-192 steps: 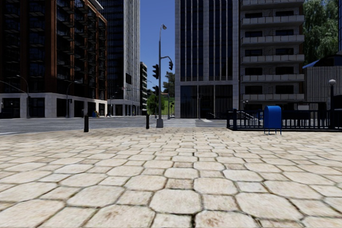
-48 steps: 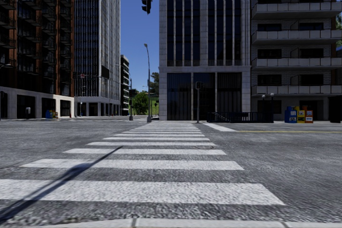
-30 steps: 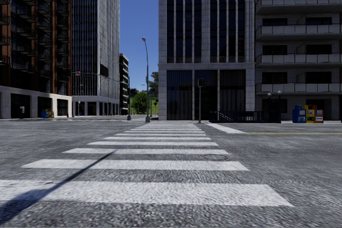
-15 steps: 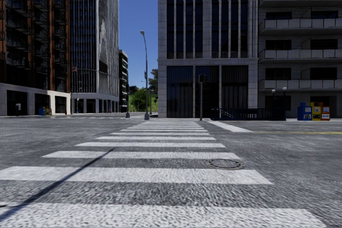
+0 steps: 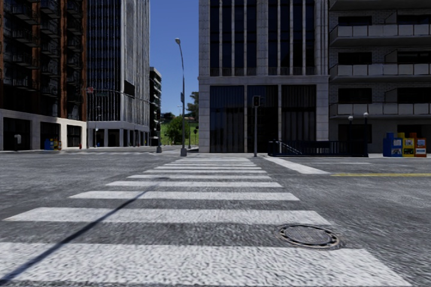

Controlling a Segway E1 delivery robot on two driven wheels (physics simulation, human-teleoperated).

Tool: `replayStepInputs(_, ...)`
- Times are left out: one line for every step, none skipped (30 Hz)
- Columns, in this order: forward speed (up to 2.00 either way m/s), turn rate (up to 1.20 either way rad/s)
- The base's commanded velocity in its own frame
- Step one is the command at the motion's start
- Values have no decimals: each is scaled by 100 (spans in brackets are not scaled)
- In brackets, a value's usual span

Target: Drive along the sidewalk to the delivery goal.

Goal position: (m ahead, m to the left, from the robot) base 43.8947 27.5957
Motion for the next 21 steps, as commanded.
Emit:
replayStepInputs(200,0)
replayStepInputs(200,0)
replayStepInputs(200,0)
replayStepInputs(200,0)
replayStepInputs(200,0)
replayStepInputs(200,0)
replayStepInputs(200,0)
replayStepInputs(200,0)
replayStepInputs(200,0)
replayStepInputs(200,0)
replayStepInputs(200,0)
replayStepInputs(200,0)
replayStepInputs(200,0)
replayStepInputs(200,0)
replayStepInputs(200,0)
replayStepInputs(200,0)
replayStepInputs(200,0)
replayStepInputs(200,0)
replayStepInputs(200,0)
replayStepInputs(200,0)
replayStepInputs(200,0)
